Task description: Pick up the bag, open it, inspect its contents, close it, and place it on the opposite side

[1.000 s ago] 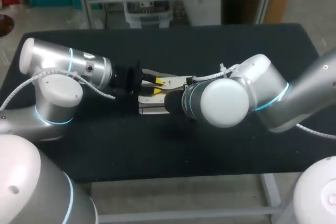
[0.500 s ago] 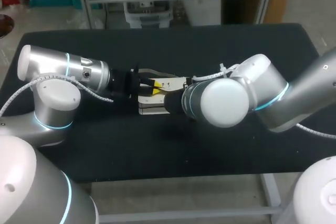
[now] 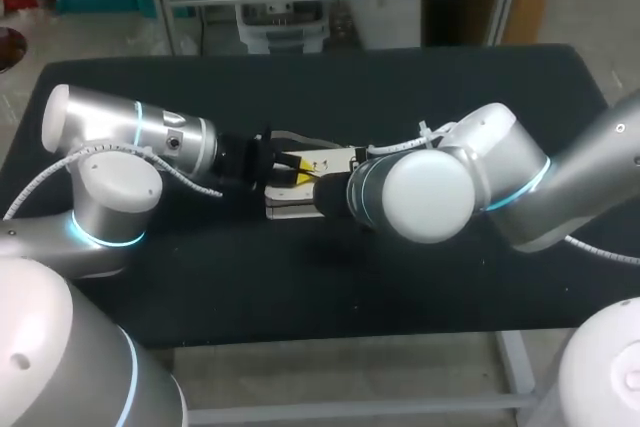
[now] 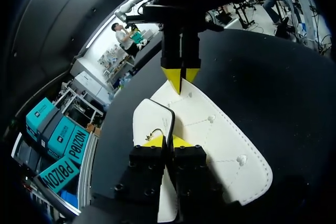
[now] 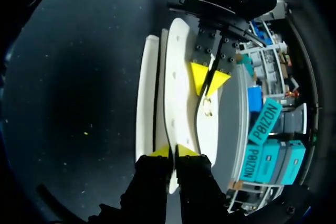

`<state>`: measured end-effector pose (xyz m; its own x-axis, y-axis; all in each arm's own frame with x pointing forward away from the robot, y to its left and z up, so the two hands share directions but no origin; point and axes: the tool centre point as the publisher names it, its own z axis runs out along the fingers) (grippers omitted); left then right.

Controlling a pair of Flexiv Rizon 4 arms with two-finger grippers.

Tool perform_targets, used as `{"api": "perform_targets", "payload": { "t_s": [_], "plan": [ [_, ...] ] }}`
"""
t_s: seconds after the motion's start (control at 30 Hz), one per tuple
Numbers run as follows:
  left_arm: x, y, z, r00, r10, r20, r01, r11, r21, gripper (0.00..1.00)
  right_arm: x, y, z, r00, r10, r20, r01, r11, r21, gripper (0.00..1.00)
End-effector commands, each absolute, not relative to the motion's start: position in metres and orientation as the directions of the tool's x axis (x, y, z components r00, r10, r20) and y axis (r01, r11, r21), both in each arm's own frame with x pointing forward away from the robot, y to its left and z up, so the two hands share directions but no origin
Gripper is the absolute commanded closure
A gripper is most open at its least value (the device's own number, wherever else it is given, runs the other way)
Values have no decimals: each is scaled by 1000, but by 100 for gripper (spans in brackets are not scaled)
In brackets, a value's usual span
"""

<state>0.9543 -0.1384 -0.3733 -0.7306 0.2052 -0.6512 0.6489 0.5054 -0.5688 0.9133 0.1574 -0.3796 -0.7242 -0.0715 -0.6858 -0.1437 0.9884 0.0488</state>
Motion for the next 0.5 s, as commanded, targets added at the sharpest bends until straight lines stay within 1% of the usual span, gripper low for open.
{"api": "perform_targets", "payload": {
  "t_s": [0.03, 0.27, 0.5],
  "plan": [
    [960, -138, -380, -734, 203, -648, 646, 505, -573, 100, 912, 156, -383, -579, -43, -814, -153, 987, 57, 100],
    [953, -114, -370, -732, 203, -650, 651, 489, -580, 100, 912, 156, -383, -579, -43, -814, -153, 987, 57, 100],
    [945, -111, -375, -719, 252, -648, 674, 484, -559, 100, 912, 156, -383, -579, -43, -814, -153, 987, 57, 100]
  ]
}}
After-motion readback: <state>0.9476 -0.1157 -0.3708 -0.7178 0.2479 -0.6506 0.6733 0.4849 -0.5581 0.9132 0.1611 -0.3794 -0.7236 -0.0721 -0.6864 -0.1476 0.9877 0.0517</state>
